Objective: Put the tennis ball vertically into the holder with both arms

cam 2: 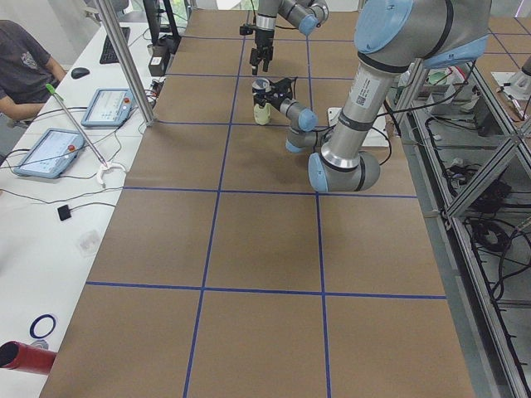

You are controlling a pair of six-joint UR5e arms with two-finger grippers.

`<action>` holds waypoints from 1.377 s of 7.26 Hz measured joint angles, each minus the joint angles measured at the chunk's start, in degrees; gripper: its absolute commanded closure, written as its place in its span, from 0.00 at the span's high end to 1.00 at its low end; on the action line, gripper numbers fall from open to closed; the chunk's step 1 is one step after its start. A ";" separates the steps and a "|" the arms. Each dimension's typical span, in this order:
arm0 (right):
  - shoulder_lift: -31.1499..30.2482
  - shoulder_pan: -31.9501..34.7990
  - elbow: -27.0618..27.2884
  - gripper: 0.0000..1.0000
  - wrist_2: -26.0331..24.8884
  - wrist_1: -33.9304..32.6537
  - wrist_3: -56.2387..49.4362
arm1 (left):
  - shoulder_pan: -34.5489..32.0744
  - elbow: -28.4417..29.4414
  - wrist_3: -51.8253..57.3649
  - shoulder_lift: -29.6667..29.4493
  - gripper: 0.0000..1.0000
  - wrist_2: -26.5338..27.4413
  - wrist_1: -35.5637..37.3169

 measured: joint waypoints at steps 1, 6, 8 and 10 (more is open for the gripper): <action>0.03 0.03 0.10 0.99 0.04 0.00 -0.10 | -0.01 -0.22 0.02 0.01 0.92 -0.02 0.00; -1.37 3.03 0.15 0.99 0.76 0.04 -1.58 | -0.38 -12.12 -0.57 7.96 0.87 -0.41 0.10; -3.44 5.21 0.18 0.99 0.92 0.10 -5.84 | -0.61 -19.94 -0.88 15.40 0.80 -0.48 0.09; -7.69 8.66 -0.24 0.99 0.82 0.43 -15.71 | -4.31 -22.74 -2.89 20.28 0.80 -0.34 2.26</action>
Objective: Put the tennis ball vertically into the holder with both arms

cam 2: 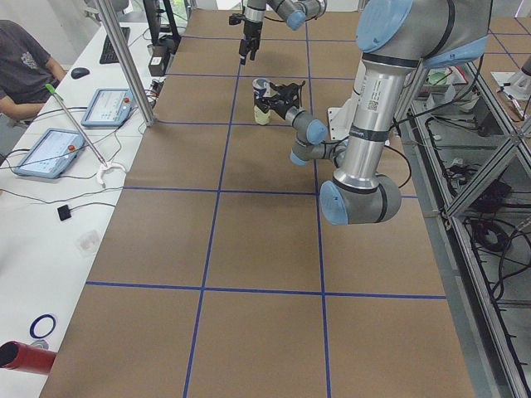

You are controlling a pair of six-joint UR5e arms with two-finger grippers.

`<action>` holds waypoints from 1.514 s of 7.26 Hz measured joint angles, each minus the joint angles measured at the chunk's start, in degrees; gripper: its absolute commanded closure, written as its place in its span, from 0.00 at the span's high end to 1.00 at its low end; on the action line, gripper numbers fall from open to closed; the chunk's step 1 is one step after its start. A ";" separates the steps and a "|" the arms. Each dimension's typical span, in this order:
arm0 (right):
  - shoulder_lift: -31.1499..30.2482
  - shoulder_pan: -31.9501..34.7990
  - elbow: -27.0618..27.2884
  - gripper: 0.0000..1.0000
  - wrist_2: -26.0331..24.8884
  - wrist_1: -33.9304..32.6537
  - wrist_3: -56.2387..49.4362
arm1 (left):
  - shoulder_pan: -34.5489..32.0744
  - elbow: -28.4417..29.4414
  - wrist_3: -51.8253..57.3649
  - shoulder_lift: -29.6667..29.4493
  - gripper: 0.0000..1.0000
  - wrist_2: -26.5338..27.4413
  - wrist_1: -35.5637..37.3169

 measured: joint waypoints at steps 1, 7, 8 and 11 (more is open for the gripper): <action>-1.99 2.25 -1.01 0.99 -0.09 0.15 -5.70 | -3.59 -0.23 -4.66 1.22 0.82 0.03 4.26; -11.69 15.51 -6.29 0.99 0.95 0.79 -31.68 | -30.39 -0.16 -23.44 7.37 0.71 -18.46 47.06; -13.13 16.51 -6.35 0.99 1.28 0.80 -33.41 | -35.56 -0.14 -23.66 6.67 0.74 -27.49 56.00; -17.42 20.41 -6.40 0.99 3.76 0.85 -38.63 | -48.61 0.34 -22.83 3.88 0.99 -48.69 76.03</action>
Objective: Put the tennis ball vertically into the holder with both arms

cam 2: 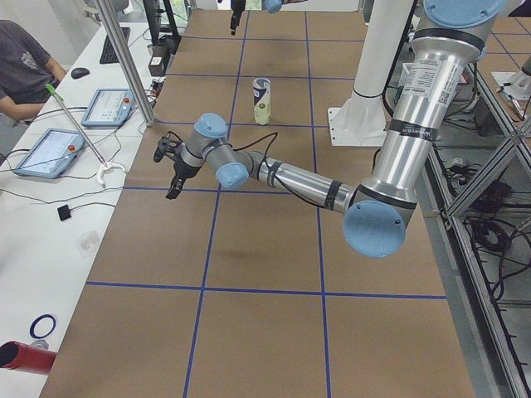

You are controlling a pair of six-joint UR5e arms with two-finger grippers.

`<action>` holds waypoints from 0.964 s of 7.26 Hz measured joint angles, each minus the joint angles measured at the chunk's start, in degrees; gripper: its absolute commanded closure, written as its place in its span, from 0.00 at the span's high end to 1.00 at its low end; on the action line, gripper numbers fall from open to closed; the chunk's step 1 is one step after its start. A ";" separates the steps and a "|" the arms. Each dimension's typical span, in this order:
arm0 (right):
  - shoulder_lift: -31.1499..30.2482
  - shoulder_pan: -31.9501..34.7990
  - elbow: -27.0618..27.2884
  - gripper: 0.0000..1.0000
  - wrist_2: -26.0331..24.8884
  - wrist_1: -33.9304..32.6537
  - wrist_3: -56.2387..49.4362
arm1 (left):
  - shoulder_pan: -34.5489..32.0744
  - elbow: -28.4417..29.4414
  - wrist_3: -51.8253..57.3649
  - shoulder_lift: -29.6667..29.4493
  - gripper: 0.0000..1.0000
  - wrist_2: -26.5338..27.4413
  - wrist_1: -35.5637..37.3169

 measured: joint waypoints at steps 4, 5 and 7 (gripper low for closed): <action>-6.48 7.13 -0.02 0.99 5.62 0.02 -13.04 | -12.87 5.03 16.68 2.51 0.99 -21.00 10.40; -8.08 9.01 -0.25 0.99 6.84 -0.04 -17.17 | -14.53 6.63 20.69 3.21 0.99 -21.65 12.36; -10.26 13.41 -3.08 0.99 11.69 -0.24 -25.28 | -15.99 7.17 22.37 3.62 0.99 -24.00 19.75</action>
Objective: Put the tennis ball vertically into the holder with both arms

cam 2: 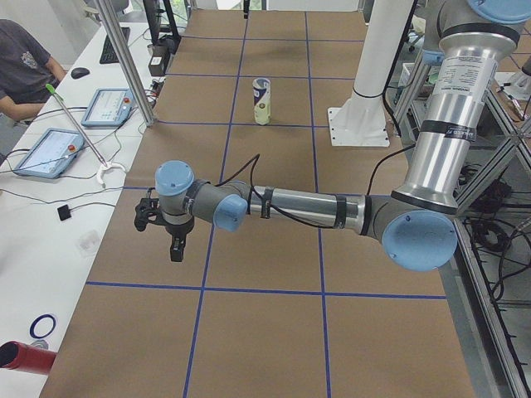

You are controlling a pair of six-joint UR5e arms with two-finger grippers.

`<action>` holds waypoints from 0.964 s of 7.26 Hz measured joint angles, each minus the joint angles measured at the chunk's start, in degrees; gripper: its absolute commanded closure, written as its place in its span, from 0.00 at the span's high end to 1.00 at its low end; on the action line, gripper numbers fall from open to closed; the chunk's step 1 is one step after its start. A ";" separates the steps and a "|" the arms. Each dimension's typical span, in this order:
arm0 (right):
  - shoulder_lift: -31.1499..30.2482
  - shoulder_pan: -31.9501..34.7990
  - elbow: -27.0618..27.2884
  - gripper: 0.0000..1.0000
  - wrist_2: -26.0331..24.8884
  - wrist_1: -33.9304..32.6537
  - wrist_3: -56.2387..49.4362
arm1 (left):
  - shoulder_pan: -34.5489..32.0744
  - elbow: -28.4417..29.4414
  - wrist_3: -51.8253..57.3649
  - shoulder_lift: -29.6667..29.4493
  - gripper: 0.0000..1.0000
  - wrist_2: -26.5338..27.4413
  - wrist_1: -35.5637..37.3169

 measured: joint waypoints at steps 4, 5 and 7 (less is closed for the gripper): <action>4.06 3.73 -8.71 0.99 4.92 -3.14 -7.88 | -1.38 -2.41 -1.50 1.68 1.00 -4.77 4.12; 5.53 3.90 -10.65 0.99 5.03 -3.76 -8.51 | -1.32 -2.82 -2.87 1.27 1.00 -4.84 4.23; 6.35 4.32 -11.88 0.99 5.08 -4.19 -9.44 | -1.24 -3.54 -3.85 0.59 1.00 -4.41 4.26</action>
